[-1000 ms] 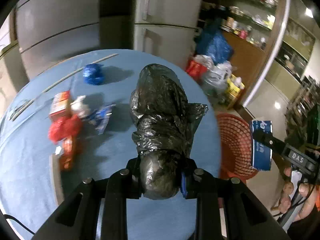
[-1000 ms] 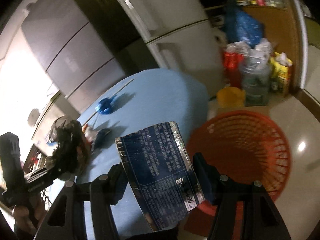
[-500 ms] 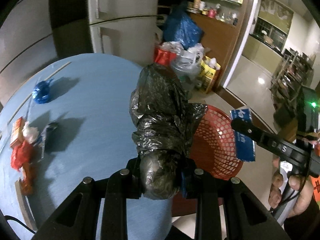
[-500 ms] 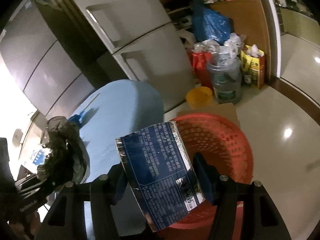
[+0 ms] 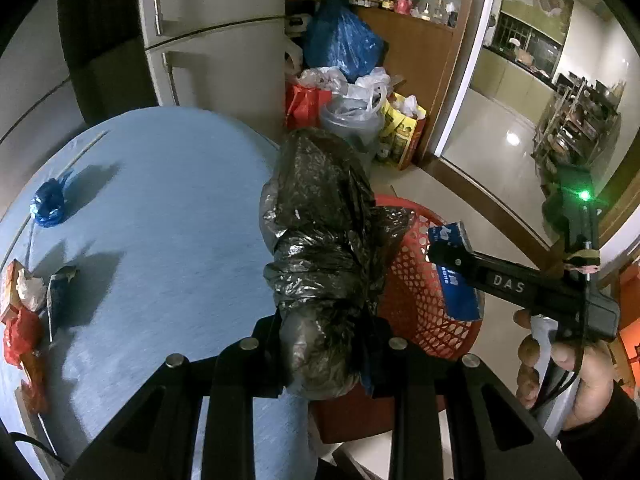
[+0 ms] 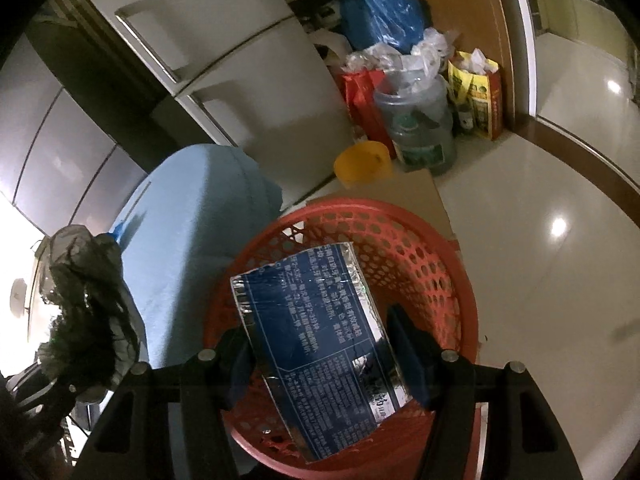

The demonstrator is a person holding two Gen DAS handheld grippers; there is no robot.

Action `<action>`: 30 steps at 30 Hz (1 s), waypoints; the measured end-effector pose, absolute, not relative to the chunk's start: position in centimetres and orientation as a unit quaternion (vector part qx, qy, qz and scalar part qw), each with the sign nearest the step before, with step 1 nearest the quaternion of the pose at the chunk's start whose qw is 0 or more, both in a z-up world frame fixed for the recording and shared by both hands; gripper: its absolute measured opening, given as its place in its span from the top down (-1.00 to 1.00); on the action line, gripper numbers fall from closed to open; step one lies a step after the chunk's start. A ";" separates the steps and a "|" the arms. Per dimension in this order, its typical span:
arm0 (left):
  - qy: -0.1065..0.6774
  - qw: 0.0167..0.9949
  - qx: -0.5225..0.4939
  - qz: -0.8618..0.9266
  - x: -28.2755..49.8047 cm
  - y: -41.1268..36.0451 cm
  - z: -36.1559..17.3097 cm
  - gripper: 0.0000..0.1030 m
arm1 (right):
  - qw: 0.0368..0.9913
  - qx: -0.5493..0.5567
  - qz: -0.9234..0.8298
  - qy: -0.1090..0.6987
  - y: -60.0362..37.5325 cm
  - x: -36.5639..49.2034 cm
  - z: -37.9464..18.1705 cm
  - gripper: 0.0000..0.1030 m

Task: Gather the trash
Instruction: 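Carry both items to the red basket and open both tools to drop them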

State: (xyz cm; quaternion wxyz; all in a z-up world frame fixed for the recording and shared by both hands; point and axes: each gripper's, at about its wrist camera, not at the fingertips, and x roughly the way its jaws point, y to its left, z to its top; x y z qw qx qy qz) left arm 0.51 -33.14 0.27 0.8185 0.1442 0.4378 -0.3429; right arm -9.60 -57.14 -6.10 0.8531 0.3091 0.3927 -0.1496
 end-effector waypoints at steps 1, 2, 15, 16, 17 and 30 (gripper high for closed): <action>0.439 0.818 0.145 -0.343 0.6 -33.3 0.2 0.45 | 0.851 0.311 -0.154 0.395 -57.3 -9.6 -6.2 -0.29; 0.439 0.817 0.146 -0.344 0.6 -33.3 0.1 0.45 | 0.849 0.312 -0.157 0.397 -57.4 -9.5 -6.4 -0.29; 0.445 0.807 0.159 -0.353 1.0 -34.4 -0.9 0.45 | 0.845 0.327 -0.179 0.384 -58.5 -10.0 -5.9 -0.47; 0.446 0.806 0.160 -0.354 1.0 -34.6 -0.9 0.45 | 0.845 0.329 -0.179 0.381 -58.5 -10.2 -5.7 -0.47; 0.447 0.805 0.162 -0.354 1.0 -34.8 -1.0 0.45 | 0.846 0.330 -0.181 0.378 -58.5 -10.4 -5.6 -0.47; 0.468 0.782 0.193 -0.363 1.6 -38.4 -3.3 -0.06 | 0.843 0.350 -0.213 0.348 -59.7 -13.9 -4.1 -0.47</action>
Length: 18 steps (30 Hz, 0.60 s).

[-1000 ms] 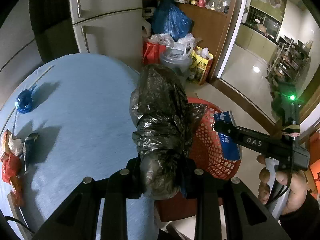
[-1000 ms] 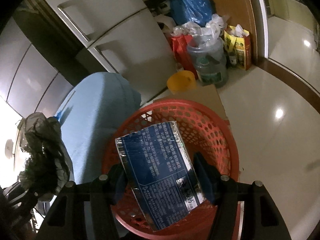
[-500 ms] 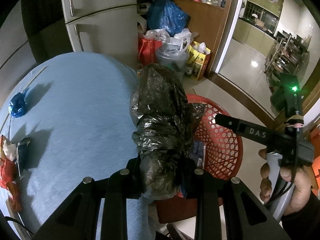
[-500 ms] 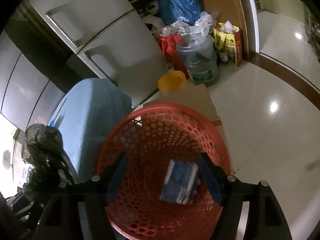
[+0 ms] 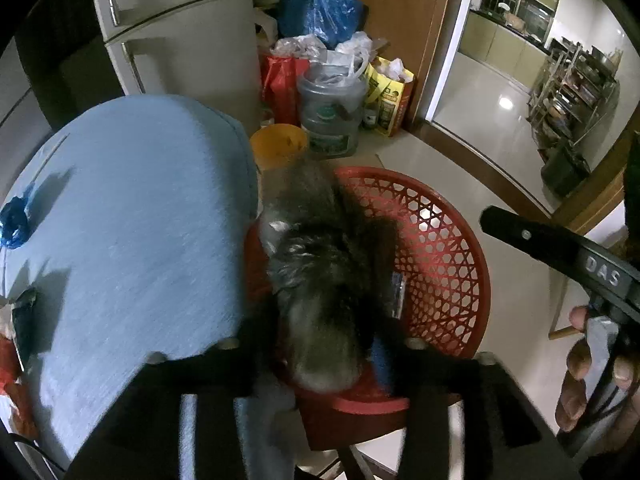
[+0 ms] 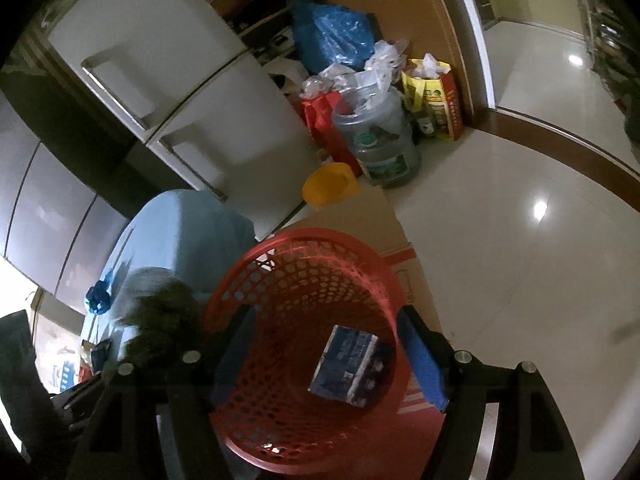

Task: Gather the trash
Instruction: 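Carry both items to the red basket and open both tools to drop them, then return the left tool to the table and grasp the white box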

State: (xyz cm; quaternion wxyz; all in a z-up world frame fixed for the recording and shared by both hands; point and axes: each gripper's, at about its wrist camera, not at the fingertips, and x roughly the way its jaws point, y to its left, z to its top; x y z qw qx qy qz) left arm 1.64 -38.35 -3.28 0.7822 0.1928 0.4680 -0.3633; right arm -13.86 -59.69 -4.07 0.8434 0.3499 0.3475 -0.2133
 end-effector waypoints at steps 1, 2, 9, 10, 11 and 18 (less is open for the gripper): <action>0.465 0.784 0.193 -0.363 1.7 -38.5 -3.2 -0.23 | 0.843 0.351 -0.215 0.347 -59.8 -14.0 -4.1 -0.47; 0.462 0.786 0.192 -0.363 1.7 -38.5 -3.1 -0.27 | 0.842 0.352 -0.216 0.347 -59.9 -14.1 -4.1 -0.47; 0.455 0.787 0.189 -0.370 1.8 -37.5 -2.5 -0.27 | 0.843 0.349 -0.212 0.350 -59.3 -13.9 -4.0 -0.47; 0.455 0.788 0.188 -0.370 1.8 -37.0 -2.4 -0.27 | 0.843 0.347 -0.211 0.352 -59.1 -13.7 -4.0 -0.47; 0.455 0.789 0.188 -0.369 1.8 -36.7 -2.3 -0.27 | 0.844 0.346 -0.208 0.353 -58.7 -13.6 -4.0 -0.47; 0.451 0.803 0.161 -0.354 2.1 -31.8 -0.5 -0.27 | 0.849 0.331 -0.183 0.369 -55.8 -11.9 -4.1 -0.47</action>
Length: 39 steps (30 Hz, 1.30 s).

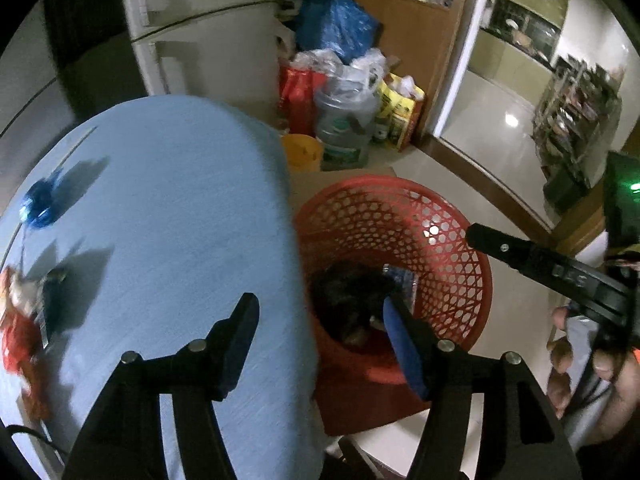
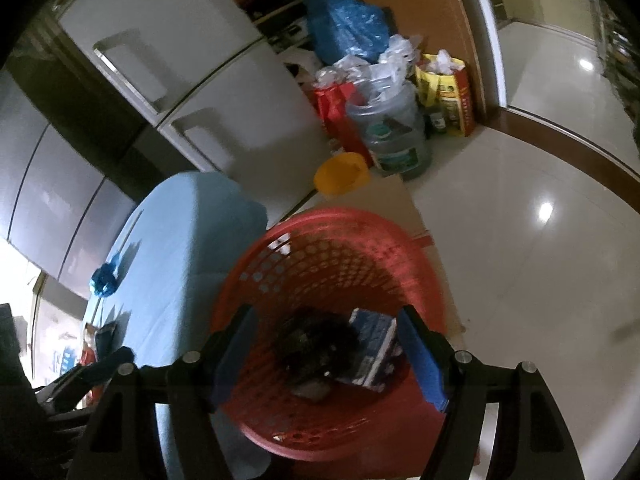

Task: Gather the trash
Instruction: 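Return the left tool to the table and grasp the white box, then grasp the orange plastic bag with the right tool while the left tool holds the white box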

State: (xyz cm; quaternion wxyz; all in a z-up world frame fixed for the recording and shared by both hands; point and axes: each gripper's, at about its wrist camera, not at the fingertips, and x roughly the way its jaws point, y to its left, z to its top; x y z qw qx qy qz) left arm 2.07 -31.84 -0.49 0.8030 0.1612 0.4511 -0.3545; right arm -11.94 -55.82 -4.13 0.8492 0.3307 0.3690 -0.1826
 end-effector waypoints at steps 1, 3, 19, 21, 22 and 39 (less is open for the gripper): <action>0.449 0.809 0.153 -0.346 2.2 -30.4 -0.1 -0.27 | 0.850 0.327 -0.177 0.374 -55.3 -11.6 -4.2 -0.47; 0.449 0.818 0.138 -0.332 2.6 -28.3 0.2 -0.27 | 0.850 0.321 -0.167 0.382 -54.2 -10.8 -4.4 -0.47; 0.446 0.885 0.021 -0.131 5.4 -7.1 1.0 -0.38 | 0.875 0.233 -0.042 0.422 -39.9 -3.9 -2.6 -0.47; 0.454 0.885 0.009 -0.108 5.9 -5.3 0.1 -0.40 | 0.876 0.225 -0.029 0.426 -38.2 -3.3 -2.5 -0.47; 0.461 0.882 0.002 -0.094 6.3 -4.0 -0.7 -0.40 | 0.877 0.220 -0.021 0.427 -37.4 -3.0 -2.5 -0.47; 0.509 0.855 -0.071 -0.067 8.4 2.0 -6.5 0.71 | 0.870 0.167 0.045 0.461 -30.2 -1.0 -2.7 -0.47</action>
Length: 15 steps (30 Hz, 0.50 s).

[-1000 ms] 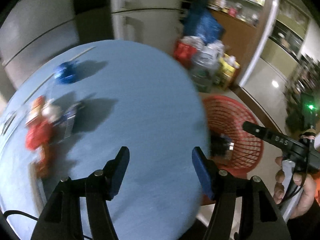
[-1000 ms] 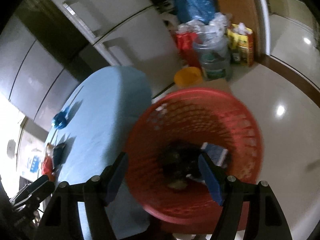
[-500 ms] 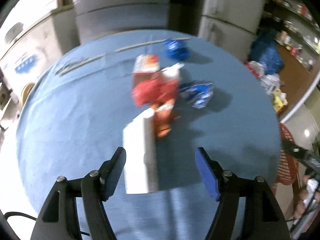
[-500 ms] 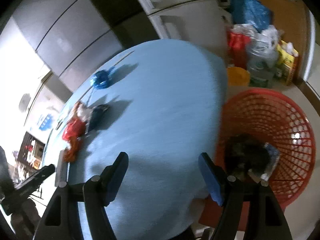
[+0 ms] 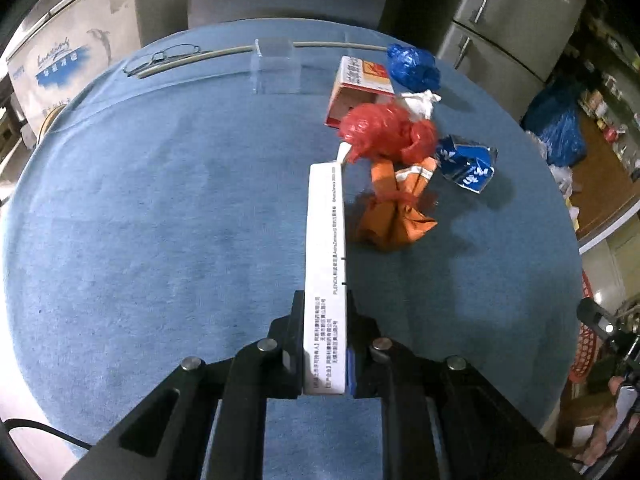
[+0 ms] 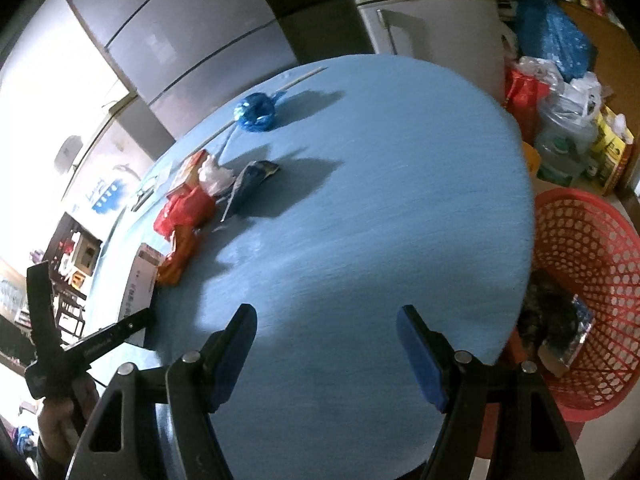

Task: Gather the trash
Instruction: 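Grasp the orange plastic bag with the right tool while the left tool holds the white box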

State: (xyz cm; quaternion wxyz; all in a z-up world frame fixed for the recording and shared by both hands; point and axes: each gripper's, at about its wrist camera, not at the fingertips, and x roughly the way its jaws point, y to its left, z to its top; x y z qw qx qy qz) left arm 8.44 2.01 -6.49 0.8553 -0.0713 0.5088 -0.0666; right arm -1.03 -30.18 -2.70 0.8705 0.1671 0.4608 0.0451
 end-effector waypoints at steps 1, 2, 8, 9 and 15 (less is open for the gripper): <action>0.506 0.857 -0.071 -0.065 8.3 2.1 -6.4 0.71 | 0.869 0.166 0.052 0.463 -29.6 -0.7 -2.7 -0.47; 0.504 0.859 -0.071 -0.064 8.2 2.3 -6.3 0.71 | 0.868 0.165 0.058 0.464 -29.4 -0.7 -2.7 -0.47; 0.495 0.865 -0.068 -0.050 6.9 3.7 -5.8 0.71 | 0.859 0.156 0.125 0.471 -24.4 1.4 -2.2 -0.47; 0.495 0.865 -0.068 -0.048 6.6 4.0 -5.6 0.71 | 0.859 0.149 0.137 0.471 -23.3 1.9 -2.1 -0.47; 0.498 0.863 -0.077 -0.041 5.8 5.1 -6.0 0.70 | 0.848 0.142 0.182 0.477 -17.6 5.6 -2.3 -0.47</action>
